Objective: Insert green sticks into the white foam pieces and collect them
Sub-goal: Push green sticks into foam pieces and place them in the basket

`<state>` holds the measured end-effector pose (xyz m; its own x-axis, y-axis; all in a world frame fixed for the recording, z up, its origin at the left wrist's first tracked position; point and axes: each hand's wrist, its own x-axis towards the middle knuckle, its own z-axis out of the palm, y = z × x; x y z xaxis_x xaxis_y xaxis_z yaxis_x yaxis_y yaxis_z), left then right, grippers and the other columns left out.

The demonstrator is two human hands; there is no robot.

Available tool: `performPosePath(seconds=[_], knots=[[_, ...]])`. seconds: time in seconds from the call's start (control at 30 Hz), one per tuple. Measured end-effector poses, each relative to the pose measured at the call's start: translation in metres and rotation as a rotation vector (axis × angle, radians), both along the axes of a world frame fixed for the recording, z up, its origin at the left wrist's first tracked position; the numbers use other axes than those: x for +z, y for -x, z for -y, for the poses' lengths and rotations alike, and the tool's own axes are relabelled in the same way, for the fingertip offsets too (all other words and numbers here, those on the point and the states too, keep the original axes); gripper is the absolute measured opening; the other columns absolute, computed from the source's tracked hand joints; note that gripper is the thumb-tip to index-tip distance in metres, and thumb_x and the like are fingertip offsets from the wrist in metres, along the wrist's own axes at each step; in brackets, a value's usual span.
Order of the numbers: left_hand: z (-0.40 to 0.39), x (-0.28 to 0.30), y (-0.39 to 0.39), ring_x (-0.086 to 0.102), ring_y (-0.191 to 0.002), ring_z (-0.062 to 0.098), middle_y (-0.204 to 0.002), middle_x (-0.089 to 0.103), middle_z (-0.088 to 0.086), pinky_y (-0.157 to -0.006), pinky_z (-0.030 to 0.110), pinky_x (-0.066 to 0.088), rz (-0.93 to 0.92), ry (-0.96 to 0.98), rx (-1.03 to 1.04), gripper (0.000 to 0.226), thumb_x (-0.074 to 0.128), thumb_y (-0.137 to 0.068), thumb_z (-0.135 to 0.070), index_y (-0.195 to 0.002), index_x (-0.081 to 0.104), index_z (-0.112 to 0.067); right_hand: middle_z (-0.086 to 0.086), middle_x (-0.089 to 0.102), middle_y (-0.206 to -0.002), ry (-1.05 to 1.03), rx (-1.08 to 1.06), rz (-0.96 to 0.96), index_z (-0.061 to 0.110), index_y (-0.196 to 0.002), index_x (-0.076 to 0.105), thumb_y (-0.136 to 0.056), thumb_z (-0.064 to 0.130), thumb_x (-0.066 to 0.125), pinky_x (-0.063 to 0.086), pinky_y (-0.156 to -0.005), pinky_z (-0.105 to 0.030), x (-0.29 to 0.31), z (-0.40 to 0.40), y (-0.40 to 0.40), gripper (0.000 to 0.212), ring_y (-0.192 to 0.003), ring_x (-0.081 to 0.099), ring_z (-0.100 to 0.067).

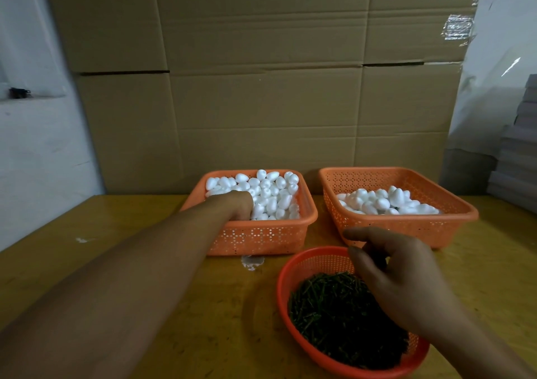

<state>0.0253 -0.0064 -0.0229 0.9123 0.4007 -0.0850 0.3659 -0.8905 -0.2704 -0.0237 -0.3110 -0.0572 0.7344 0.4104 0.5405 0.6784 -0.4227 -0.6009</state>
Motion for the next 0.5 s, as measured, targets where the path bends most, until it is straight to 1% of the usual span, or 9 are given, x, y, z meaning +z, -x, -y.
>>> performPosePath(seconds=[0.07, 0.13, 0.17, 0.23, 0.27, 0.37, 0.43, 0.5], knots=[[-0.002, -0.003, -0.004, 0.034, -0.135, 0.029, -0.145, 0.044, 0.004, -0.115, 0.052, 0.025, 0.008, -0.009, 0.012, 0.058, 0.059, -0.09, -0.056, -0.141, 0.047, -0.031, 0.021, 0.07, -0.072, 0.0, 0.0, -0.001, 0.033, -0.113, 0.074, -0.09, 0.02, 0.069, 0.048, -0.057, -0.013, 0.0, 0.0, 0.0, 0.027, -0.061, 0.066, 0.001], [-0.005, -0.006, -0.008, 0.033, -0.135, 0.031, -0.146, 0.04, 0.007, -0.114, 0.053, 0.029, 0.018, -0.016, 0.026, 0.073, 0.058, -0.088, -0.06, -0.149, 0.035, -0.028, 0.022, 0.07, -0.071, 0.002, -0.003, -0.01, 0.033, -0.112, 0.074, -0.09, 0.02, 0.069, 0.047, -0.056, -0.013, 0.0, 0.0, 0.0, 0.026, -0.06, 0.066, 0.0], [-0.007, -0.009, -0.011, 0.033, -0.136, 0.033, -0.148, 0.038, 0.008, -0.113, 0.054, 0.03, 0.021, -0.016, 0.033, 0.076, 0.058, -0.088, -0.061, -0.15, 0.032, -0.027, 0.023, 0.069, -0.071, 0.003, -0.002, -0.015, 0.033, -0.112, 0.074, -0.09, 0.02, 0.07, 0.047, -0.055, -0.014, 0.001, 0.0, 0.001, 0.026, -0.059, 0.066, -0.001], [-0.013, -0.014, -0.017, 0.031, -0.137, 0.035, -0.151, 0.035, 0.009, -0.112, 0.056, 0.03, 0.018, -0.016, 0.039, 0.078, 0.058, -0.086, -0.063, -0.151, 0.031, -0.027, 0.023, 0.069, -0.071, 0.009, -0.002, -0.015, 0.032, -0.112, 0.074, -0.089, 0.019, 0.07, 0.046, -0.057, -0.014, 0.001, 0.0, 0.001, 0.027, -0.061, 0.066, 0.0], [-0.016, -0.016, -0.019, 0.031, -0.137, 0.035, -0.152, 0.034, 0.008, -0.112, 0.056, 0.03, 0.017, -0.015, 0.039, 0.082, 0.056, -0.085, -0.066, -0.152, 0.029, -0.028, 0.021, 0.07, -0.071, 0.013, -0.003, -0.015, 0.032, -0.112, 0.075, -0.089, 0.019, 0.07, 0.047, -0.059, -0.016, 0.001, 0.0, 0.001, 0.027, -0.062, 0.066, 0.0], [-0.024, -0.018, -0.022, 0.026, -0.142, 0.032, -0.156, 0.029, 0.002, -0.114, 0.054, 0.026, 0.015, 0.006, 0.006, 0.096, 0.054, -0.08, -0.074, -0.157, 0.009, -0.036, 0.019, 0.071, -0.072, 0.029, -0.01, -0.013, 0.032, -0.113, 0.074, -0.089, 0.022, 0.07, 0.048, -0.062, -0.018, 0.003, 0.001, 0.001, 0.026, -0.066, 0.067, 0.002], [-0.026, -0.018, -0.022, 0.027, -0.141, 0.03, -0.155, 0.031, 0.001, -0.113, 0.051, 0.025, 0.049, 0.019, -0.021, 0.094, 0.053, -0.081, -0.072, -0.156, 0.008, -0.038, 0.02, 0.07, -0.074, 0.039, -0.008, -0.013, 0.032, -0.115, 0.074, -0.089, 0.023, 0.069, 0.049, -0.063, -0.02, 0.003, 0.001, 0.001, 0.027, -0.068, 0.067, 0.002], [-0.028, -0.019, -0.02, 0.03, -0.137, 0.03, -0.15, 0.036, 0.002, -0.112, 0.049, 0.025, 0.085, 0.032, -0.037, 0.087, 0.05, -0.082, -0.071, -0.155, 0.016, -0.037, 0.02, 0.07, -0.076, 0.056, -0.005, -0.016, 0.031, -0.116, 0.073, -0.09, 0.023, 0.068, 0.054, -0.063, -0.025, 0.004, 0.002, 0.002, 0.028, -0.068, 0.067, 0.002]])
